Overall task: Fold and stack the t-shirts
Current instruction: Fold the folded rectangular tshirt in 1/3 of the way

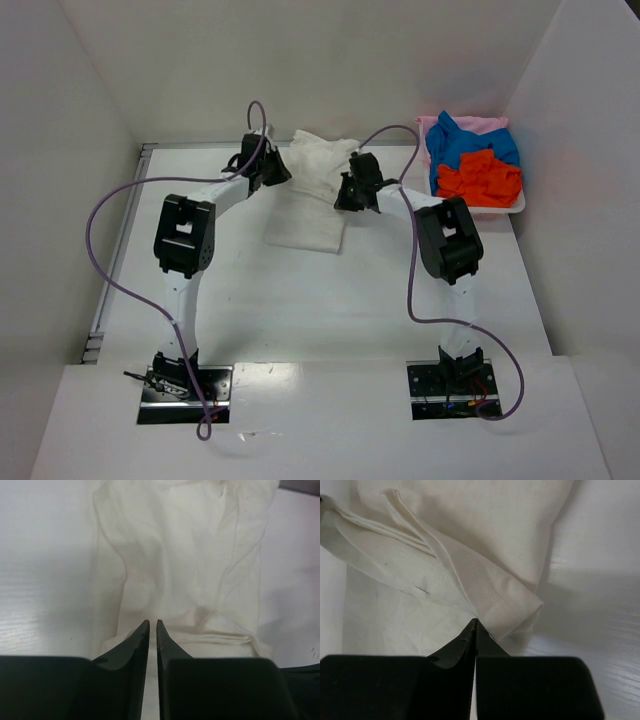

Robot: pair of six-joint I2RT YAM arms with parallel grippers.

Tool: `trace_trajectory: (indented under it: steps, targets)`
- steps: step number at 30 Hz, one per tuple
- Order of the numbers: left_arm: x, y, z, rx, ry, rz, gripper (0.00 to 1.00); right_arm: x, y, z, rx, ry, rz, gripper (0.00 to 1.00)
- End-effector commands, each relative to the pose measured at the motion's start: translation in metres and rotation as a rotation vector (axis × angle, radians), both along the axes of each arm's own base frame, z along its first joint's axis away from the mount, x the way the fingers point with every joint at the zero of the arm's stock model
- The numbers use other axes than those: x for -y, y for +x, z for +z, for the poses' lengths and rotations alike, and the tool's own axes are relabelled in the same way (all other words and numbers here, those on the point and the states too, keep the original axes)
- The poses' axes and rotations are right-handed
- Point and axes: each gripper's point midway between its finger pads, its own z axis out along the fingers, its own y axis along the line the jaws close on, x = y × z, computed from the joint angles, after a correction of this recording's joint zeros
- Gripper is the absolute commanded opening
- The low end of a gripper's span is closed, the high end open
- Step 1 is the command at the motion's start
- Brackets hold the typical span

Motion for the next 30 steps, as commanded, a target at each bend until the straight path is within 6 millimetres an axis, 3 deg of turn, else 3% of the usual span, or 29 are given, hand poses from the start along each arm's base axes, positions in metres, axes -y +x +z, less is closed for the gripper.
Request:
trace_trajectory:
  steps: [1,5,7,9,11,13,16,17,18,20,21,22,23,26,28,29,30]
  targets:
    - [0.009,0.031,0.042,0.133,-0.040,0.006,0.18,-0.006,0.019,0.017,0.072,-0.009,-0.004,0.02]
    - [0.010,0.037,0.049,0.152,-0.045,0.006,0.28,-0.002,0.034,0.030,0.121,-0.040,-0.022,0.03]
    - [0.010,0.037,0.055,0.164,-0.040,0.002,0.34,0.001,0.039,0.024,0.110,-0.045,-0.031,0.03]
    - [0.011,0.033,0.075,0.187,-0.051,-0.008,0.51,0.007,0.047,0.021,0.108,-0.061,-0.042,0.03]
    - [-0.005,0.031,0.086,0.200,-0.043,0.011,0.59,0.017,0.056,0.024,0.119,-0.080,-0.078,0.03]
    - [-0.008,0.023,0.092,0.201,-0.059,-0.010,0.66,0.024,0.063,0.028,0.134,-0.088,-0.103,0.03]
    - [-0.012,0.003,0.094,0.186,-0.072,-0.032,0.69,0.037,0.077,0.045,0.166,-0.082,-0.138,0.03]
    - [-0.012,-0.003,0.107,0.206,-0.080,-0.040,0.69,0.042,0.084,0.054,0.184,-0.075,-0.150,0.03]
    - [-0.013,-0.014,0.093,0.169,-0.078,-0.048,0.69,0.042,0.085,0.056,0.184,-0.075,-0.150,0.03]
    - [-0.012,-0.027,0.096,0.168,-0.087,-0.065,0.69,0.055,0.092,0.083,0.232,-0.072,-0.176,0.06]
    - [-0.013,-0.033,0.091,0.153,-0.085,-0.065,0.69,0.055,0.091,0.090,0.243,-0.068,-0.177,0.09]
    - [-0.014,-0.045,0.073,0.109,-0.082,-0.072,0.69,0.054,0.089,0.097,0.246,-0.061,-0.170,0.16]
    - [-0.015,-0.052,0.073,0.104,-0.081,-0.072,0.69,0.055,0.085,0.113,0.269,-0.051,-0.172,0.22]
    - [-0.016,-0.079,0.051,0.038,-0.084,-0.092,0.73,0.053,0.069,0.132,0.293,-0.009,-0.151,0.42]
    - [-0.018,-0.095,0.044,0.001,-0.075,-0.106,0.77,0.052,0.056,0.130,0.275,0.002,-0.128,0.51]
    - [-0.018,-0.102,0.041,-0.015,-0.070,-0.118,0.79,0.053,0.046,0.116,0.235,0.004,-0.125,0.61]
    - [-0.018,-0.110,0.037,-0.038,-0.075,-0.128,0.81,0.053,0.039,0.121,0.237,0.013,-0.116,0.64]
